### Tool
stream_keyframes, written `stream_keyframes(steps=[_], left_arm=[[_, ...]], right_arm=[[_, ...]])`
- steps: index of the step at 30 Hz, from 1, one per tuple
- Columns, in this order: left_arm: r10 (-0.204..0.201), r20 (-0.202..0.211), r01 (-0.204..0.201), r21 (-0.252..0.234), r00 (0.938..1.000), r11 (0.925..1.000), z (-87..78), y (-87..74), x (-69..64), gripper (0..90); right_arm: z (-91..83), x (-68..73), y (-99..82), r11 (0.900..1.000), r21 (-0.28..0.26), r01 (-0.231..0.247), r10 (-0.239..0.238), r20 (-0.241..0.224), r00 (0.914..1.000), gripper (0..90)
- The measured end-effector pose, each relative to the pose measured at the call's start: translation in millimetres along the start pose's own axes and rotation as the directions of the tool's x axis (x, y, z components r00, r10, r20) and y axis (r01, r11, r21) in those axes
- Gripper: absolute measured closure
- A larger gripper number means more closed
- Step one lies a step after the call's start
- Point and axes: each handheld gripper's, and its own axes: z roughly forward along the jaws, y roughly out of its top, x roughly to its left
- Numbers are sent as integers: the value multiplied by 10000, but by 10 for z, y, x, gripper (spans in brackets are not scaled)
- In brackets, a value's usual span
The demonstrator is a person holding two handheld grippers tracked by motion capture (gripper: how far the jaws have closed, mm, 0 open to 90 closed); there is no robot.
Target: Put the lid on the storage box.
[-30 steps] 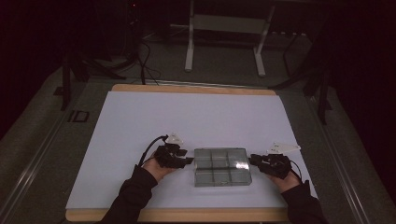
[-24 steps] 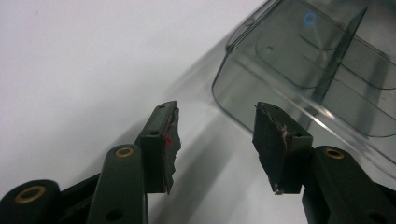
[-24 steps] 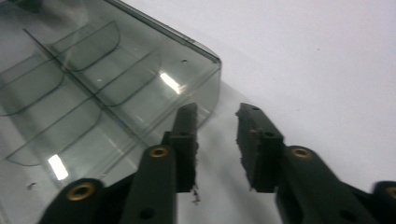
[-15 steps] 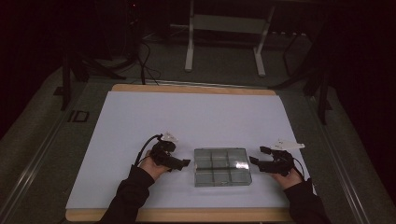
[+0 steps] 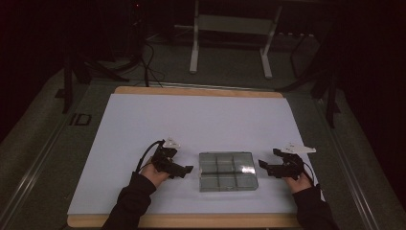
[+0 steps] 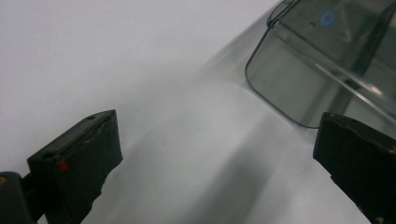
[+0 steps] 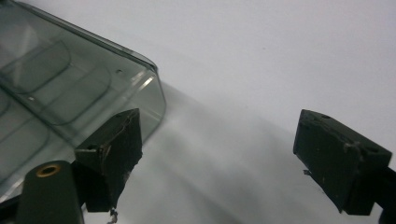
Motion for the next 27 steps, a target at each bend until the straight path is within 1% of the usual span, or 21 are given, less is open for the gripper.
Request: stream_keyframes(steps=[2, 4, 9, 13, 15, 16, 18, 21, 24, 27], left_arm=[[-12, -6, 12, 24, 10000, 10000, -16, -19, 3, 18], [26, -133, -25, 41, 9999, 10000, -37, -40, 2, 18], [-14, -102, 13, -35, 9999, 10000, -98, -93, 3, 19], [12, -194, -13, -78, 9998, 10000, -147, -133, 7, 18], [33, -233, -36, -113, 9997, 9999, -174, -150, 14, 19], [-30, -239, 25, -190, 9997, 9998, -185, -160, 18, 19], [-57, -152, 53, -311, 9999, 9995, -214, -183, 29, 19], [-82, -193, 76, -296, 9998, 9995, -241, -221, 34, 19], [-69, -328, 60, -283, 9994, 9996, -268, -260, 29, 19], [-179, -379, 164, -407, 9991, 9990, -299, -289, 39, 19]], right_arm=[[-6, -5, -13, 10000, -7, 24, -24, 96, 10000, 152], [-16, -19, -29, 10000, 7, 97, -97, 177, 9998, 153], [-50, -60, -53, 10000, -31, -7, 8, 315, 9995, 154], [-86, -78, -76, 9999, -52, 116, -114, 452, 9989, 155], [-99, -93, -94, 10000, -66, 40, -37, 470, 9989, 155], [-106, -102, -104, 10000, -51, 12, -10, 522, 9986, 155], [-125, -124, -126, 9999, -118, -45, 53, 650, 9979, 155], [-158, -152, -155, 9998, -182, -110, 124, 785, 9968, 155], [-192, -177, -193, 9997, -224, -116, 135, 897, 9959, 155], [-219, -203, -240, 9997, -179, -142, 160, 1043, 9944, 155]])
